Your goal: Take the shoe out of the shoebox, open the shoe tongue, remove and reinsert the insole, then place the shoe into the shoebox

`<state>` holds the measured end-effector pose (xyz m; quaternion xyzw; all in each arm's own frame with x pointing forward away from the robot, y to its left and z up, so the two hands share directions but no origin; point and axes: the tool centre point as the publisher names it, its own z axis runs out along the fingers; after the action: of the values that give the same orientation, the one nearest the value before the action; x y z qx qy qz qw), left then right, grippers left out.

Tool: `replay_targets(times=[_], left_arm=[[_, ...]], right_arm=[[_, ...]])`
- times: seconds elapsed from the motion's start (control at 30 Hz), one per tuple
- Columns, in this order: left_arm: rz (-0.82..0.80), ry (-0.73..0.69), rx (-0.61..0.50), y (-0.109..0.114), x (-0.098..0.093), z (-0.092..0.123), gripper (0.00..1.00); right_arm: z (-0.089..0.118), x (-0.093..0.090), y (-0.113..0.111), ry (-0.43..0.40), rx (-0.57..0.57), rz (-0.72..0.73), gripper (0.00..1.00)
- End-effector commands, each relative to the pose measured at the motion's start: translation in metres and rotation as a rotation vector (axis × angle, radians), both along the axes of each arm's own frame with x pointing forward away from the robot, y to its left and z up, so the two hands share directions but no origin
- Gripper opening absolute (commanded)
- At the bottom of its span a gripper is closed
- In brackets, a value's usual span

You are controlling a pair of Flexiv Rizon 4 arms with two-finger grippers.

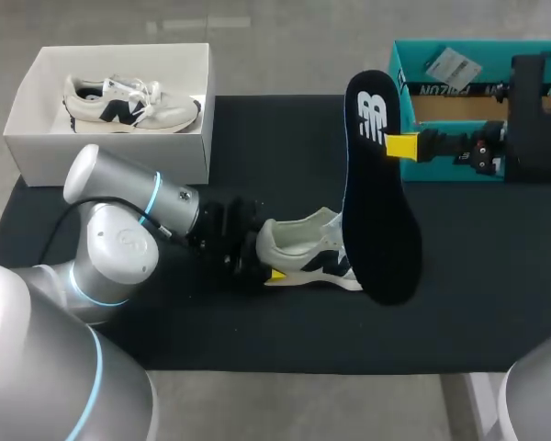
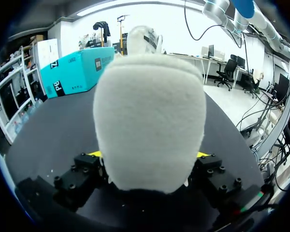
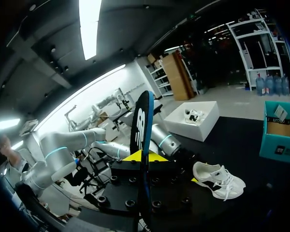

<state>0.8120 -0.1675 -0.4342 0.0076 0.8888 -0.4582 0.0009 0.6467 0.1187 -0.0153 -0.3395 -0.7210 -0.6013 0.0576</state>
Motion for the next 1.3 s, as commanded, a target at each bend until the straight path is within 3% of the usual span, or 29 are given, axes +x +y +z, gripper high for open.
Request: replay_targets(times=[0.03,1.17,1.2,1.3], left_arm=[[0.001,-0.002,-0.001,-0.0009,-0.0005,-0.0019,0.00],[0.001,-0.002,-0.001,-0.0009,-0.0005,-0.0019,0.00],[0.001,-0.002,-0.001,-0.0009,-0.0005,-0.0019,0.02],[0.001,-0.002,-0.001,-0.0009,-0.0005,-0.0019,0.37]], right_arm=[[-0.0005,-0.0028,0.0035,-0.001,0.001,-0.008,0.00],[-0.0005,-0.0028,0.0035,-0.001,0.001,-0.008,0.00],[-0.0005,-0.0028,0.0035,-0.001,0.001,-0.008,0.00],[-0.0005,-0.0028,0.0035,-0.001,0.001,-0.008,0.00]])
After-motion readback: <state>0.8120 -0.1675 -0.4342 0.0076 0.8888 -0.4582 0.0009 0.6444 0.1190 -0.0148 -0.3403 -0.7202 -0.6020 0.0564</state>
